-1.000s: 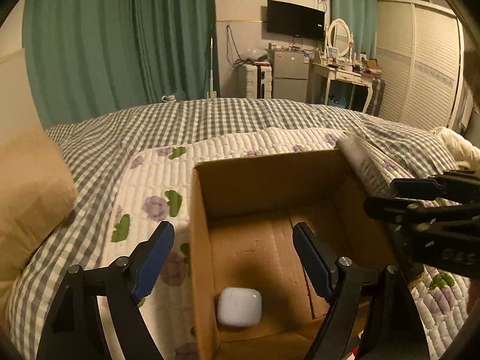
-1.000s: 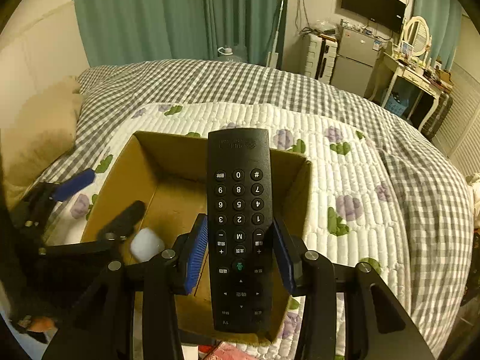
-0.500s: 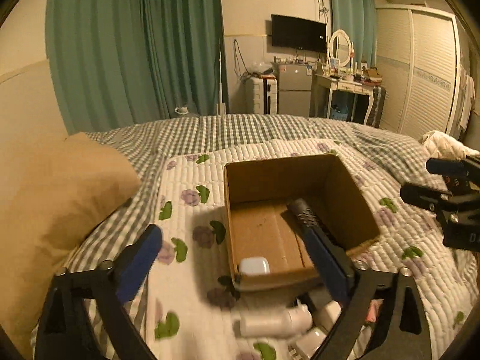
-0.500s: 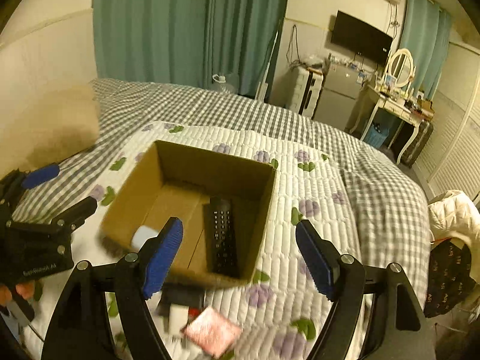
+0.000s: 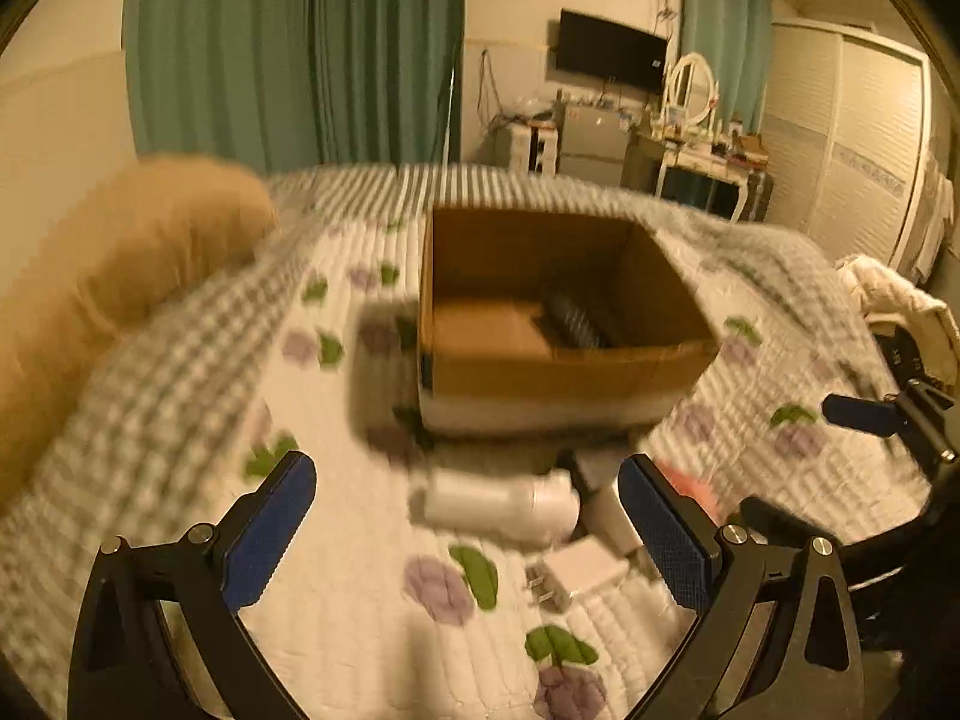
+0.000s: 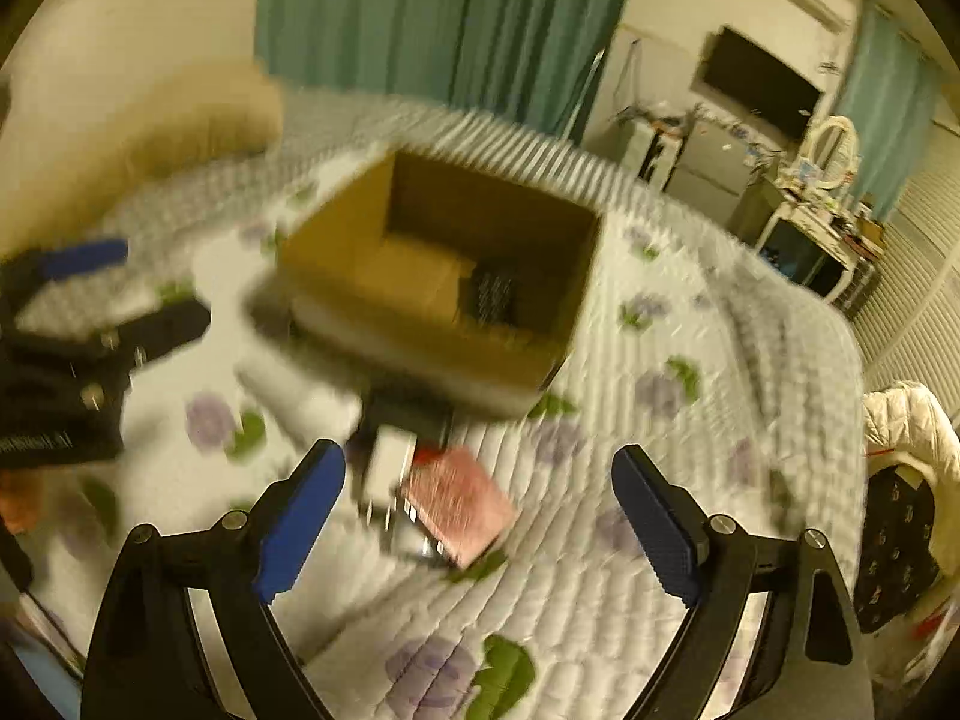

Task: Organize rigid objects
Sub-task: 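Grasp the white bottle device with left tool while right tool grasps the pink card case, then place the white device into the box with left tool while right tool drops the card case in, then grasp the white charger with left tool while right tool grasps the red-capped bottle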

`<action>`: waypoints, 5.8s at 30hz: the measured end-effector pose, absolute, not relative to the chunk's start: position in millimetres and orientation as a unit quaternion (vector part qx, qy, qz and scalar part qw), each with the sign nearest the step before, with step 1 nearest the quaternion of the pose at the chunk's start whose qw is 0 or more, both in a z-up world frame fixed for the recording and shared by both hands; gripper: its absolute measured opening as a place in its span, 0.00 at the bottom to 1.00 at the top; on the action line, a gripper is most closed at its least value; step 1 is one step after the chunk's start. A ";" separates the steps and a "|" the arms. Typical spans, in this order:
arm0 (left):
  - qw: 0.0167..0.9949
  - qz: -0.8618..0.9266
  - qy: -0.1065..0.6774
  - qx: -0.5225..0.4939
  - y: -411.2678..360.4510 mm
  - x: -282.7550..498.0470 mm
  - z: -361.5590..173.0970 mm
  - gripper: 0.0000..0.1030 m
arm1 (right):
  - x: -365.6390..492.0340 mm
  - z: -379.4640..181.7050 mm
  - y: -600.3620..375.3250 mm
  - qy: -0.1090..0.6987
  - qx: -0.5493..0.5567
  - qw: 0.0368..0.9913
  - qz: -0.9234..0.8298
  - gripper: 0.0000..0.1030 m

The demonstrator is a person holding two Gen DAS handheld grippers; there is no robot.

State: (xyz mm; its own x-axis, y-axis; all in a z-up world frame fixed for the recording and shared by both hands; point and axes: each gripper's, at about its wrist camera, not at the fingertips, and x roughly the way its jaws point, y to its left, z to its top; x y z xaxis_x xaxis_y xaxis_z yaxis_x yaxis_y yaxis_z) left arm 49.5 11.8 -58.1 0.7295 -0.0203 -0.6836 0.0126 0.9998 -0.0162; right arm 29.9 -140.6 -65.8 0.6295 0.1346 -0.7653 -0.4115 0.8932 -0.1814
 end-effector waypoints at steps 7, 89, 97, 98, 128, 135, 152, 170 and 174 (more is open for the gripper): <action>0.911 0.000 0.413 -0.013 8.3 54.3 -110.2 1.00 | 50.0 -135.1 -128.1 0.477 -0.238 0.837 0.128 0.74; 0.924 -0.074 0.370 0.067 -11.4 199.8 2.4 0.44 | 139.2 41.2 -131.7 0.318 -0.065 0.929 0.178 0.09; 0.910 -0.048 0.407 0.065 -7.2 235.3 -45.1 0.44 | 173.9 -0.4 -127.3 0.356 -0.061 0.916 0.176 0.09; 0.909 -0.046 0.409 0.066 -7.5 236.4 -48.7 0.44 | 176.3 -4.6 -127.6 0.359 -0.060 0.914 0.177 0.09; 0.941 0.031 0.334 0.037 40.0 177.0 -1.0 0.92 | 166.9 -7.2 -128.3 0.359 -0.047 0.915 0.180 0.47; 0.945 0.037 0.323 0.026 39.8 136.0 15.8 0.99 | 115.7 32.8 -145.8 0.334 -0.074 0.929 0.139 0.83; 0.919 -0.002 0.394 0.009 -3.6 82.3 -85.3 1.00 | 57.8 -79.3 -167.0 0.434 -0.088 0.890 0.110 0.95; 0.858 -0.079 0.501 0.084 -64.6 91.6 -174.4 0.91 | 67.3 -117.9 -186.8 0.485 -0.029 0.868 0.100 0.95; 0.856 -0.093 0.502 0.081 -69.0 95.1 -178.4 0.67 | 68.3 -118.9 -185.6 0.487 -0.032 0.867 0.098 0.95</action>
